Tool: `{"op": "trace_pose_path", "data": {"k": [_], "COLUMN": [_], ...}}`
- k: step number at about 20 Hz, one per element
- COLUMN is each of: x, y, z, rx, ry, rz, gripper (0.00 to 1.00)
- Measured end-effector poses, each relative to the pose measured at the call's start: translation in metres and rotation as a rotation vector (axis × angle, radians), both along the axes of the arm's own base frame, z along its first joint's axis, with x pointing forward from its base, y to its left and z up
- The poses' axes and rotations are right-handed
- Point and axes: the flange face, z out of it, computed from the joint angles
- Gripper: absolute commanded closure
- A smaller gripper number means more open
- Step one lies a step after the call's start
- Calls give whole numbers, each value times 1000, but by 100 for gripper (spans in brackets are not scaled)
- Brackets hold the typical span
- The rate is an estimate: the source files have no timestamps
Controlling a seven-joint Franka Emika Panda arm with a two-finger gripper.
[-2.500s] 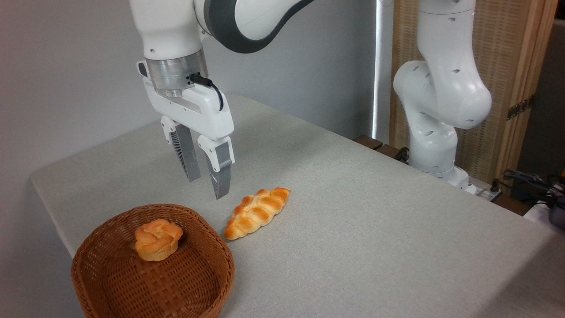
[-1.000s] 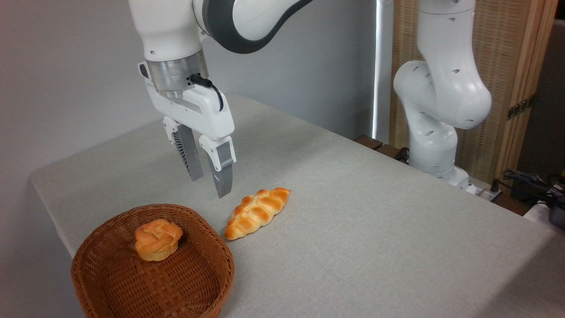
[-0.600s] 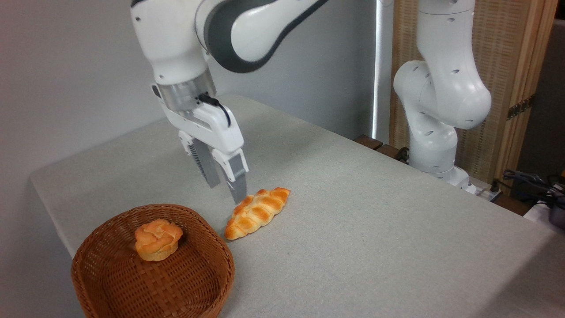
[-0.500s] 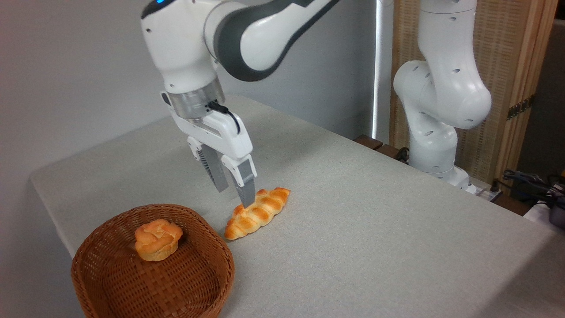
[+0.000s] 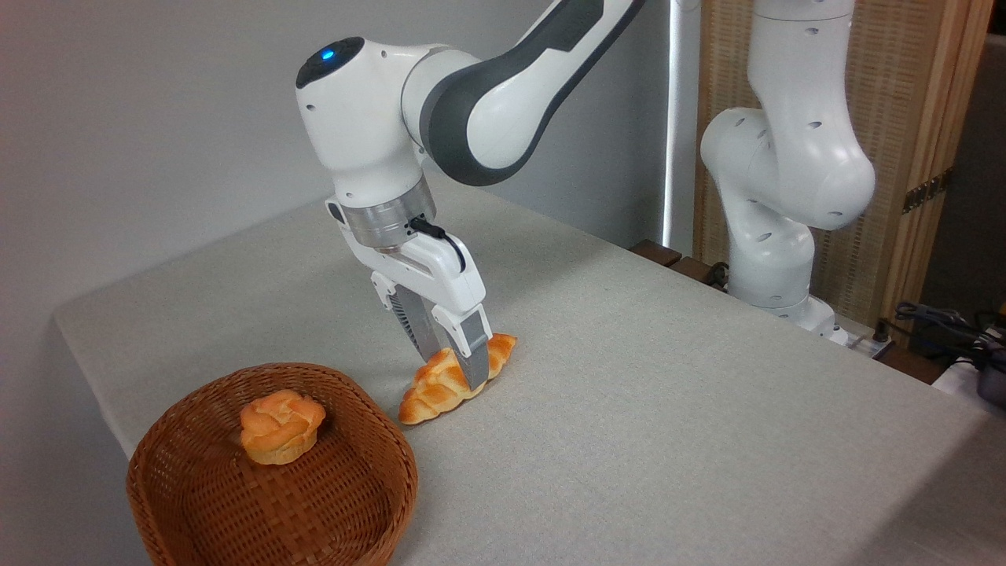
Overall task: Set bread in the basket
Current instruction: 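Close the gripper around the middle of the braided roll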
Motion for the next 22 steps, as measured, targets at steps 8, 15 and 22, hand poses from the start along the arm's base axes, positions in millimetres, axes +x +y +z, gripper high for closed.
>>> {"op": "trace_pose_path", "data": {"k": [8,15,22], "x": [4,2,0], "y": [-18,-27,-33], "z": [-16,-16,-15], "rx": [-1,-2,-2], "ry": [-8,-9,-10], "rz": [-31,-48,-60], "gripper": [0,24,48]}}
